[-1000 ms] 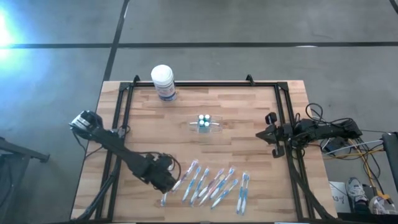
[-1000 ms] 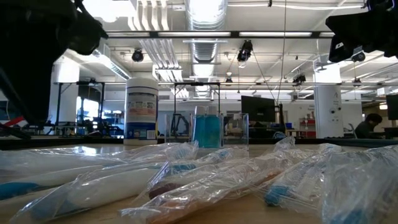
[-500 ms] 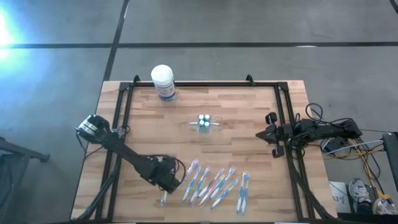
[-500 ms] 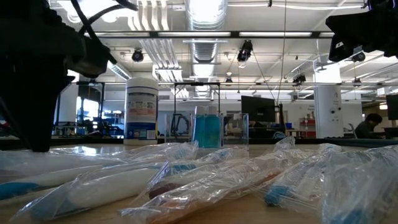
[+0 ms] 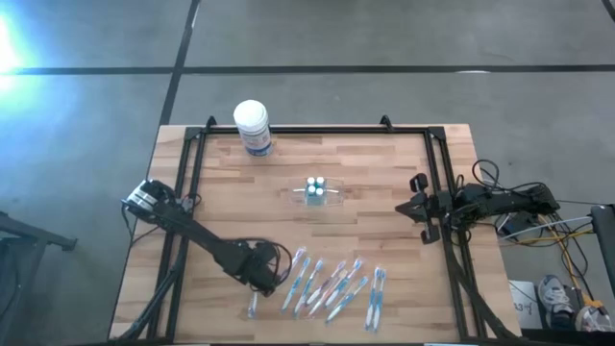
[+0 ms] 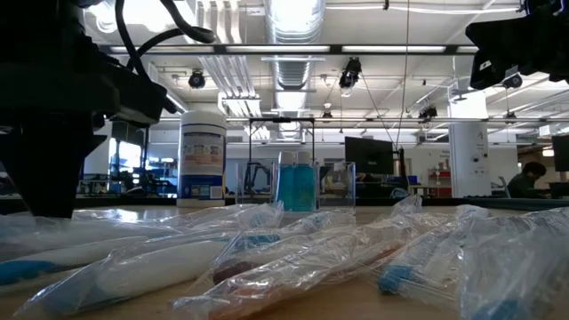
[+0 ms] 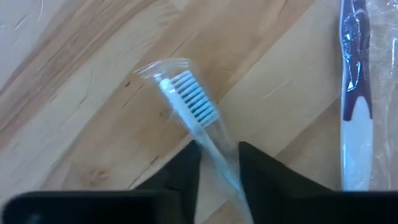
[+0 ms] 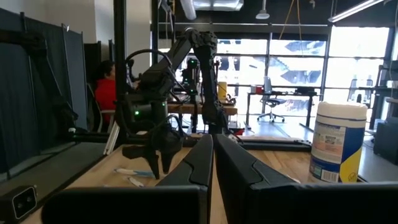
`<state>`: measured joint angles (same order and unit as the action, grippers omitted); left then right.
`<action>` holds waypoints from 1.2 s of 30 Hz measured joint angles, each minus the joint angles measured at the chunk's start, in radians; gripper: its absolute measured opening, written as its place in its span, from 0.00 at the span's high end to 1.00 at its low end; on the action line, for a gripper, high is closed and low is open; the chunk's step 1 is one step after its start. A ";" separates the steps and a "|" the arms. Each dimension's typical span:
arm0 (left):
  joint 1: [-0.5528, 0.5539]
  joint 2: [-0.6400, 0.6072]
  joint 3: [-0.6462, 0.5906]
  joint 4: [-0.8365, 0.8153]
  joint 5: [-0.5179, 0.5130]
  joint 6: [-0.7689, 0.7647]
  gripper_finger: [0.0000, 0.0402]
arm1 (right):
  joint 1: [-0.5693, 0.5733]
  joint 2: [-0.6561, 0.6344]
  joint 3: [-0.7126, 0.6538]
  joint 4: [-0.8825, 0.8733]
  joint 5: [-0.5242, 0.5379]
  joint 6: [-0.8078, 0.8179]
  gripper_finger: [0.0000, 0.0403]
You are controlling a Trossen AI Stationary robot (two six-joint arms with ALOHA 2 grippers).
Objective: Pick & Place toothbrushing station
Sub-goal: Put the blue toothbrush into the transparent bin organizer
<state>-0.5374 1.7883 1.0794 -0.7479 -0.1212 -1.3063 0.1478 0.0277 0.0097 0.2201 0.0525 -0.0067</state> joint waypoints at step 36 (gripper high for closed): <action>0.224 -0.618 -0.005 0.692 -0.393 1.409 0.98 | 0.000 0.000 0.000 0.001 0.001 -0.005 0.97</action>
<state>-0.3133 1.1707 1.0744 -0.0564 -0.5144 0.1024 0.1478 0.0280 0.0097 0.2207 0.0536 -0.0116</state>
